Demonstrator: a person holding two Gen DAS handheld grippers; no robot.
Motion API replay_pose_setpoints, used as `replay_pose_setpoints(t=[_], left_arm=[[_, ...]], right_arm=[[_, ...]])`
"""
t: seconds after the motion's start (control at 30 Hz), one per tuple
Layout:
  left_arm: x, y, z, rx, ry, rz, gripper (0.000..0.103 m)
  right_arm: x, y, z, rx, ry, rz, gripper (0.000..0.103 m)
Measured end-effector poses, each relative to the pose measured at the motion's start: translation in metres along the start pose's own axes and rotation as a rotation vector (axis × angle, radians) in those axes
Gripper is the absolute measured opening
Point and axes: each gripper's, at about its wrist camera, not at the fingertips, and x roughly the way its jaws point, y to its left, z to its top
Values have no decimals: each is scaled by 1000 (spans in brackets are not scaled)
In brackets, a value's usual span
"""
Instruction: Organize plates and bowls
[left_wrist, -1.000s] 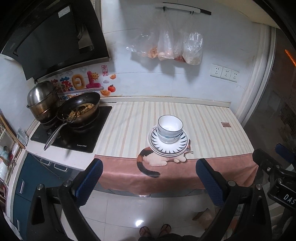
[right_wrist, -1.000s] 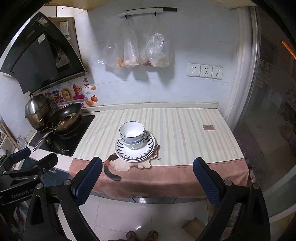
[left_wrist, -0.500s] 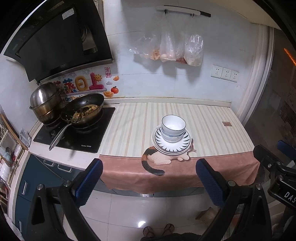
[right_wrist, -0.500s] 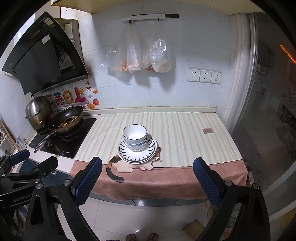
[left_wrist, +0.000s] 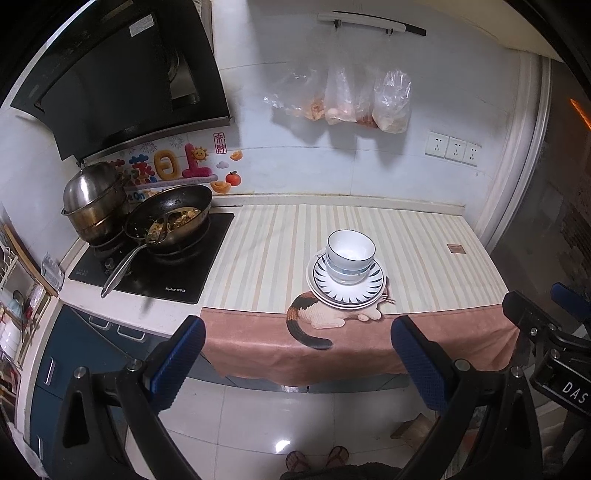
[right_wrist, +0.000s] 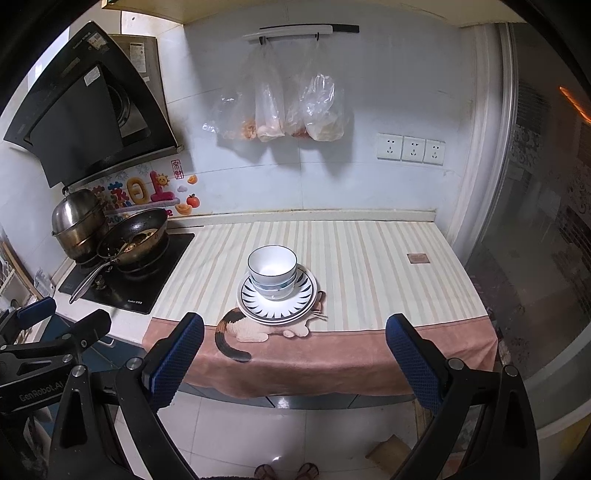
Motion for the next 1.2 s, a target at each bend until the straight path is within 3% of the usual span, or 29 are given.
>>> replay_pose_setpoints(t=[0.57, 1.2], left_arm=[[2, -1, 0, -16, 14, -5, 103], [4, -30, -1, -41, 37, -3, 103]], right_arm=[[7, 2, 3, -7, 14, 5, 101], [11, -7, 4, -8, 18, 0, 101]])
